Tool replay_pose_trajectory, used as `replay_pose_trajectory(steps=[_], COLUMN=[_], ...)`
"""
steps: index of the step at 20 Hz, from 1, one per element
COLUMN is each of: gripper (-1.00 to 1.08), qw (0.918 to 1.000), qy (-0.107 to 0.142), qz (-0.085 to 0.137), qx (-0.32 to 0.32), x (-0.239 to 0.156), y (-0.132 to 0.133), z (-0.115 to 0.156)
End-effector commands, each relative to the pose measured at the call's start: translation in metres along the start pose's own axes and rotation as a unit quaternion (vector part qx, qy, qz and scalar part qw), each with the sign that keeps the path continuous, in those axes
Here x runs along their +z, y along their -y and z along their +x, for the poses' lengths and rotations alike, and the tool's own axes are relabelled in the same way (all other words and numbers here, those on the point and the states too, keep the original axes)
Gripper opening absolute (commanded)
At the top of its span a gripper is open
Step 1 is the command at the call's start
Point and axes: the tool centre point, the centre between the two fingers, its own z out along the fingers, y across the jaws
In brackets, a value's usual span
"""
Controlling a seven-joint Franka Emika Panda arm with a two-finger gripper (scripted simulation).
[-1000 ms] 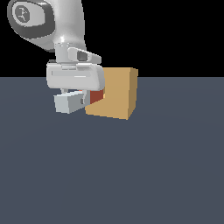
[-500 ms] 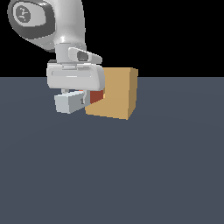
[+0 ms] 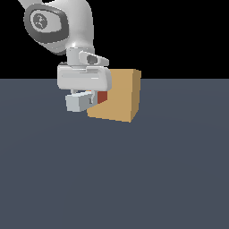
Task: Insert the peg into the horizontal hole in a box.
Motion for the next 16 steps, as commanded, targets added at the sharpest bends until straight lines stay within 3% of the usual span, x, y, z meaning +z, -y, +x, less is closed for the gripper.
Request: replay_pose_trajectory(steps=[1,8,16], gripper=[-1.00,-1.00,-1.00], qw=[1.0000,1.0000,1.0000], qy=[-0.002,-0.003,-0.003], qz=[-0.003,-0.004,-0.004], qx=[0.000,0.000,0.000], x=[-0.003,-0.004,-0.004], y=[-0.001,-0.001,-0.003], z=[0.020,0.068,0.086])
